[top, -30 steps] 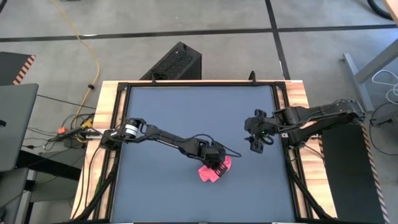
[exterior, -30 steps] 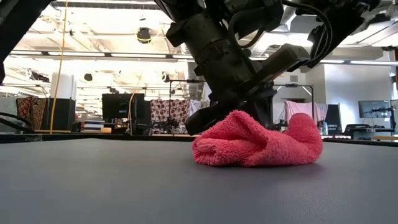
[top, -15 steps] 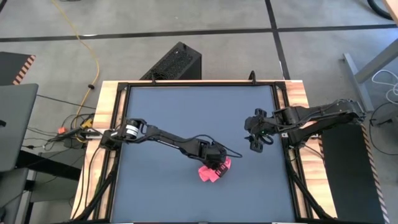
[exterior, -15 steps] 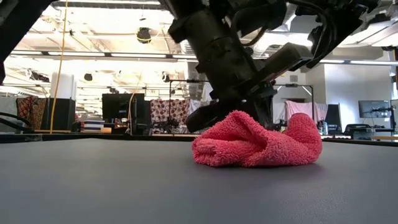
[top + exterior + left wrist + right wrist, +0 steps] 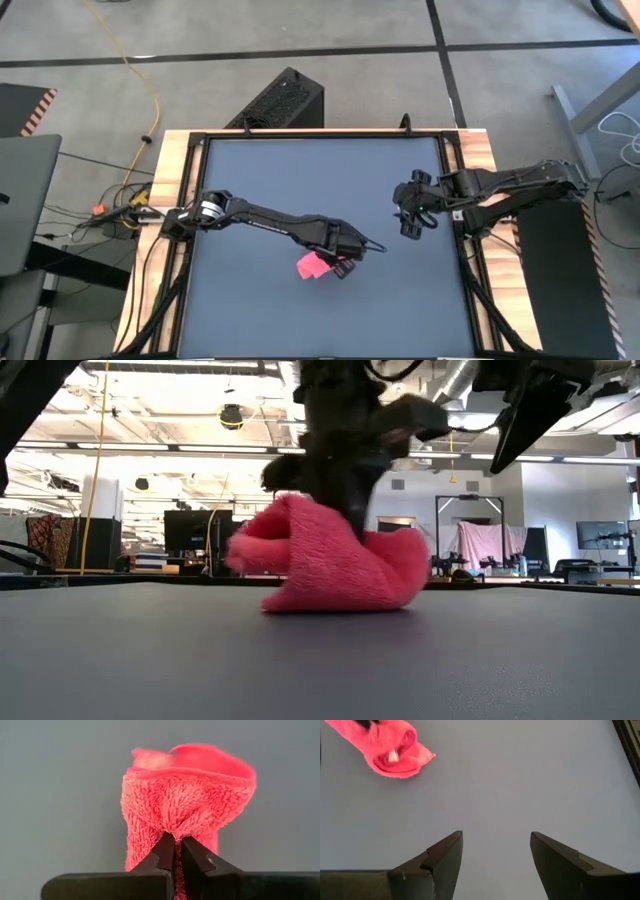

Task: Roll towel
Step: Roll the pink towel

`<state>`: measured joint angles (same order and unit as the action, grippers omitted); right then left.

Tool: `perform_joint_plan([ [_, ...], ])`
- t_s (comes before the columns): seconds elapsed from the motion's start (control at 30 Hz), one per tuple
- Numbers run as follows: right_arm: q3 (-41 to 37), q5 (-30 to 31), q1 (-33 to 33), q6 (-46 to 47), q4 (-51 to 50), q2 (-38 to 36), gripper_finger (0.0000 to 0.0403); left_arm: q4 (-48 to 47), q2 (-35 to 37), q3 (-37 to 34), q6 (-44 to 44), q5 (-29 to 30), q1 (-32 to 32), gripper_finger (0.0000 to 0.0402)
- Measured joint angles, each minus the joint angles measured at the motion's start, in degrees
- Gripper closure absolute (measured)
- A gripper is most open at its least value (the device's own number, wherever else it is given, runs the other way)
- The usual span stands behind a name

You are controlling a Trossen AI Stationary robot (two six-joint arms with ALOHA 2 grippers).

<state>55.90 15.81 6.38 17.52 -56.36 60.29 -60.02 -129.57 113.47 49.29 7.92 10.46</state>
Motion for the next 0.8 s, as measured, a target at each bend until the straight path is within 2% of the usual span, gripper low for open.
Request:
perform_joint_plan([
  [0.13, 0.00, -0.02, -0.56, -0.04, 0.00, 0.00, 0.0143, -7.56, -0.03, -0.15, 2.71, 1.33, -0.26, 0.0401],
  [0.33, 0.00, -0.04, -0.54, -0.09, 0.00, 0.00, 0.0143, -9.50, -0.01, -0.54, 3.25, 0.16, -1.39, 0.0401],
  [0.63, 0.00, -0.10, -0.54, 0.00, 0.00, 0.00, 0.0143, 2.78, 0.08, -2.38, -3.18, -5.01, -1.79, 0.0401],
  [0.8, 0.00, -0.22, -0.54, 0.02, 0.00, 0.00, 0.0143, 2.59, 0.08, -2.38, -2.59, -4.44, -2.26, 0.0401],
])
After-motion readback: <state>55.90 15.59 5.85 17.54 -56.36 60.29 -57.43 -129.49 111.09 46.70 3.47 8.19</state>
